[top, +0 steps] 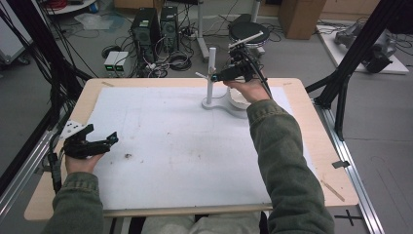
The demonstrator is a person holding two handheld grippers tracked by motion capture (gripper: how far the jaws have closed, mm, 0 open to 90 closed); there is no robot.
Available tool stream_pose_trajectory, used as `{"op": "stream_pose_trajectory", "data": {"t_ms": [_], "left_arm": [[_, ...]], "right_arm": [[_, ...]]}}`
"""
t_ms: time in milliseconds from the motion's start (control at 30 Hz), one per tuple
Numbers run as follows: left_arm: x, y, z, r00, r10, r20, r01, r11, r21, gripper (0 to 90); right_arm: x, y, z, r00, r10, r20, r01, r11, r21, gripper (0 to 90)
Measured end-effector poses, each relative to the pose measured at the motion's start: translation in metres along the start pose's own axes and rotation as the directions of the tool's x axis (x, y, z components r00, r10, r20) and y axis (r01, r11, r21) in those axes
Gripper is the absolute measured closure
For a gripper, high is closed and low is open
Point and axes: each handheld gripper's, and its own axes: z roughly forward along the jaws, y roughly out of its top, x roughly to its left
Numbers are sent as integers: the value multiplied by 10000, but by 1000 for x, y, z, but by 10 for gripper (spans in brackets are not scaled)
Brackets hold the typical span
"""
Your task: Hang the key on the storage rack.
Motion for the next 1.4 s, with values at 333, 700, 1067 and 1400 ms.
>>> {"op": "stream_pose_trajectory", "data": {"t_ms": [333,700,1067,1400], "left_arm": [[0,0,-1,10000,24,12,-24,10000,11,17],[0,1,-1,10000,-4,51,4,10000,-34,17],[-1,1,-2,10000,-7,54,7,10000,-23,18],[-1,1,-2,10000,-7,59,7,10000,-12,18]], "right_arm": [[-1,-16,-13,9999,-16,148,21,9995,-325,6],[-4,-35,-27,9998,111,155,-99,9973,-724,6],[-10,-64,-45,9997,209,161,-188,9927,-1195,6],[-16,-92,-54,9983,215,541,-132,9888,-1489,6]]}}
